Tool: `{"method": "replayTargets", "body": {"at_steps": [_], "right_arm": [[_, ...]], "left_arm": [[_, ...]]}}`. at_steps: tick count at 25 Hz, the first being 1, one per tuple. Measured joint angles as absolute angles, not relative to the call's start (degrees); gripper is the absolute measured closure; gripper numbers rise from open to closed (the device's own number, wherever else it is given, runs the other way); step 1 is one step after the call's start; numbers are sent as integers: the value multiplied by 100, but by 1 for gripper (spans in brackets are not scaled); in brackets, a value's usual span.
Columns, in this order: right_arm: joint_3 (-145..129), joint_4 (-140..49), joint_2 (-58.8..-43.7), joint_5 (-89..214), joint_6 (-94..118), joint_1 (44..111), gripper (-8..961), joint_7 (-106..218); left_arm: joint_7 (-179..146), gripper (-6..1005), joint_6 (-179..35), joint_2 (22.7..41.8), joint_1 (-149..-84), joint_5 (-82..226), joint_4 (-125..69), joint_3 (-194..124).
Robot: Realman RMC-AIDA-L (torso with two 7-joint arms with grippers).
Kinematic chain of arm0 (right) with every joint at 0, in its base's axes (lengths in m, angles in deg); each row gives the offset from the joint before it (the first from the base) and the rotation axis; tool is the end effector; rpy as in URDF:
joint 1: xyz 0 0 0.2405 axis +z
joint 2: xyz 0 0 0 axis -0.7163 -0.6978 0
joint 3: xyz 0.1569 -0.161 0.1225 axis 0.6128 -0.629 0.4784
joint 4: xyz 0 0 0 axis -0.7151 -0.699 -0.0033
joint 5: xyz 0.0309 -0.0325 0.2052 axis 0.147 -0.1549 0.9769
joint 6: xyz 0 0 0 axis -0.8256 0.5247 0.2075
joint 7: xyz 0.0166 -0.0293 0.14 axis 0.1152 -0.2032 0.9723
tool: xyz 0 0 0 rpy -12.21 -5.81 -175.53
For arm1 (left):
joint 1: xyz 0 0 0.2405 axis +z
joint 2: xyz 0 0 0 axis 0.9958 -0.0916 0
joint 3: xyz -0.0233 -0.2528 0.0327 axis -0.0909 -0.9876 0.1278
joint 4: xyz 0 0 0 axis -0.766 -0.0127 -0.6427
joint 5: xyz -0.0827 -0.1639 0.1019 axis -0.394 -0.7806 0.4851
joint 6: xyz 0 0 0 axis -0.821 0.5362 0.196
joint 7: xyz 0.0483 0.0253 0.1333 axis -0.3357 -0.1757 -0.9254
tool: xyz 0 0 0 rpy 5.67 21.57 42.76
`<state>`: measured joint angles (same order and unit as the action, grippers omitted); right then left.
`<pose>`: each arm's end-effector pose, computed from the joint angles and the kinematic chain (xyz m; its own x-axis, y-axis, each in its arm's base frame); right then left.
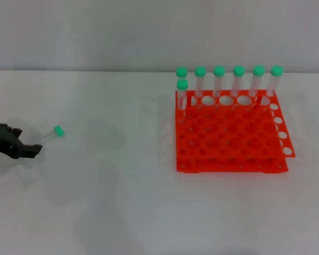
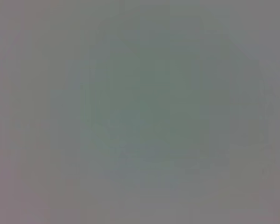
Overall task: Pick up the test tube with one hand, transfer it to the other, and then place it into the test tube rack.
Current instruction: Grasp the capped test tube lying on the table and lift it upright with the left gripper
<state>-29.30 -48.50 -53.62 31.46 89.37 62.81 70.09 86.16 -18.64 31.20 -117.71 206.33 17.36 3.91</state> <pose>0.3865 0.2648 0.0755 0.7051 0.2354 -0.6689 -0.6985 0.0678 -0.7124 -0.3391 0.3910 0.0714 0.7986 0.6008 0.0362 0.4715 -0.5870 -0.6582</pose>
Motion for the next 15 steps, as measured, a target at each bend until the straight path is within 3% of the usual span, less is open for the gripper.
{"method": "replayTargets", "body": {"at_steps": [5,11,15], "right_arm": [[-2930,-4848,-5362,3141,8928,6280,98,7009],[-2930,-4847,-5362,3141,8928,6280,99,7010],[-2930,-4851,-5362,3142,8928,6280,99,7010]], "left_arm": [[8613,281,-1920,3170,-11771,20628,1732,391],[8597,510,-1947,3197,-11780,20634,1684,534],[8598,549,-1960,3233,-11777,20676,1682,617]]}}
